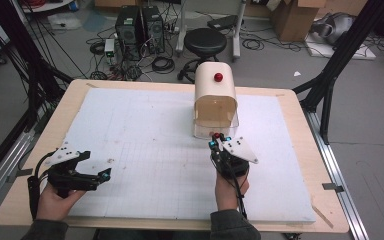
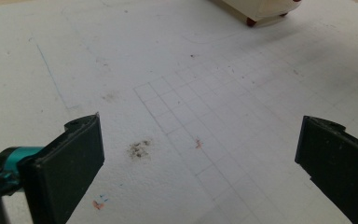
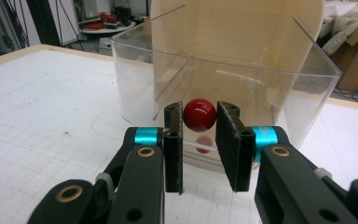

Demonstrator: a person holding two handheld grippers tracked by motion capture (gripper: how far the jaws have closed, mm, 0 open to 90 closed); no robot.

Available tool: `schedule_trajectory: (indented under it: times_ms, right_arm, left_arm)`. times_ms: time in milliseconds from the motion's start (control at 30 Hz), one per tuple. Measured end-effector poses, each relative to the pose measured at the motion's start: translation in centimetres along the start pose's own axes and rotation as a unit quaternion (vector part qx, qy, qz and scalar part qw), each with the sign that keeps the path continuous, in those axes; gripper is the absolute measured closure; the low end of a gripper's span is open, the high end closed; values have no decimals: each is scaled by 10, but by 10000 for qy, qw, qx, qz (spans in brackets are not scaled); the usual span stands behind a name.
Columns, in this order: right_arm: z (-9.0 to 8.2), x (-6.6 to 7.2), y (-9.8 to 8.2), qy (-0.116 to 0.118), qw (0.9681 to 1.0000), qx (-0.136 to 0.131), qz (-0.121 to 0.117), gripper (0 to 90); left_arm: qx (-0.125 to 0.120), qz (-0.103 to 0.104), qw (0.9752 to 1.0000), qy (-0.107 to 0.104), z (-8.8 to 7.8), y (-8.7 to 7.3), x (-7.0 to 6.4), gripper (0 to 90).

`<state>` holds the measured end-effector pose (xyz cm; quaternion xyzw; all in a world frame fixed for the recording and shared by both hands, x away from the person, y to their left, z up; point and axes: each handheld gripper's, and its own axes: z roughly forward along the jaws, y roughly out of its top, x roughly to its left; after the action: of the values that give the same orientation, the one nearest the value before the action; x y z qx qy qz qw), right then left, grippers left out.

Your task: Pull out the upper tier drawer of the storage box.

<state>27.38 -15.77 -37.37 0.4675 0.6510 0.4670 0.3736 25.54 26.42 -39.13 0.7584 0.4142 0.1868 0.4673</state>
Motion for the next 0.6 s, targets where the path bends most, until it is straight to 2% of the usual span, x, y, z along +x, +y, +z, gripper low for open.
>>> schedule_trajectory:
  times_ms: [600]
  right_arm:
    - [-1, 0, -2, 15, 10000, -10, 19, 715]
  left_arm:
    - [7, 27, 10000, 4, 0, 0, 0, 17]
